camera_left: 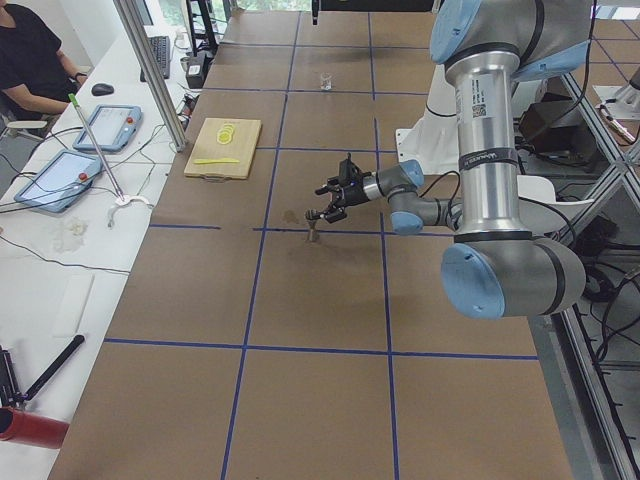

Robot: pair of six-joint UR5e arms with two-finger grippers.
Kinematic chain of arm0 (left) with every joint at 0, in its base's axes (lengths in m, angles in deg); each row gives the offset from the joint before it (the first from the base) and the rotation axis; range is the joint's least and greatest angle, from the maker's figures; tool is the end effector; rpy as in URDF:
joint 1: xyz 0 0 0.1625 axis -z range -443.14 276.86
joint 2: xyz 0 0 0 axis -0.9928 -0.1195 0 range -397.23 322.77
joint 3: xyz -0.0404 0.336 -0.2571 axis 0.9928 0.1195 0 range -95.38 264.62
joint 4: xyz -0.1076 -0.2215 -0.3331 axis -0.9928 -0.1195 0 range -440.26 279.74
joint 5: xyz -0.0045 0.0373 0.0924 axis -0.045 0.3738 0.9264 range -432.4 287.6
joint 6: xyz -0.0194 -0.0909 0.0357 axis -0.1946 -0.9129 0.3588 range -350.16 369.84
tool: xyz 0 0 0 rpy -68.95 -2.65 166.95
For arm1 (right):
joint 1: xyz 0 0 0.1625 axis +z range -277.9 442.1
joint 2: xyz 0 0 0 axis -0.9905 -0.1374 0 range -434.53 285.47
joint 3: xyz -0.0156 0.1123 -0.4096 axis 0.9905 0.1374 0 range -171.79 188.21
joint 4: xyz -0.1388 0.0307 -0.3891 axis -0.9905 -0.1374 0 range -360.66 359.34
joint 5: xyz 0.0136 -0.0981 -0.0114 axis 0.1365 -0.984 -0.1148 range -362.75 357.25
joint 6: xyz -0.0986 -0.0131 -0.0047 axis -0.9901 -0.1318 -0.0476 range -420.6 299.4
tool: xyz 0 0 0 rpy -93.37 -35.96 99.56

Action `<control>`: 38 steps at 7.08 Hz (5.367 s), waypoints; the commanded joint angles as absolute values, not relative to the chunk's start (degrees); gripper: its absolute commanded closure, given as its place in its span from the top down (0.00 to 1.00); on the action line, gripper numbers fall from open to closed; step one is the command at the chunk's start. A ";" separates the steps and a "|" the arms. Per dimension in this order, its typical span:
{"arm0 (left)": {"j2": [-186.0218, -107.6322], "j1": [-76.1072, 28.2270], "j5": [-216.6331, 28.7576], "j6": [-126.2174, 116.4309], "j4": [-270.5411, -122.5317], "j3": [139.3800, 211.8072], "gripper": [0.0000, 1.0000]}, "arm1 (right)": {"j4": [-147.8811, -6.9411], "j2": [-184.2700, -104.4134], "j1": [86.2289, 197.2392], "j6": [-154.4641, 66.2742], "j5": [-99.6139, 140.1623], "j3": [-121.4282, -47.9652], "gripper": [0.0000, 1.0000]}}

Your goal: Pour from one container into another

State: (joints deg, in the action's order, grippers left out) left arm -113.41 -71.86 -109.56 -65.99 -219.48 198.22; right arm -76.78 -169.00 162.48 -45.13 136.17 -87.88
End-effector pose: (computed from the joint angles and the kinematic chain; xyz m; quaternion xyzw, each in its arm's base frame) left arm 0.3389 -0.2844 0.4542 0.4749 0.3448 -0.1994 0.7848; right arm -0.0215 -0.4756 0.6114 0.0308 -0.4271 -0.0098 0.9036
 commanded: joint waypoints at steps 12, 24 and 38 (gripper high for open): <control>-121.69 -75.05 -99.30 -73.40 -220.53 182.98 1.00 | -76.17 -168.93 162.52 -45.13 136.12 -88.21 1.00; -124.86 -74.96 -96.75 -72.78 -223.60 176.56 0.70 | -75.90 -169.02 162.52 -45.22 135.59 -88.56 1.00; -124.86 -73.73 -95.16 -59.04 -235.30 177.09 0.00 | -75.81 -168.67 162.52 -45.22 135.24 -88.82 1.00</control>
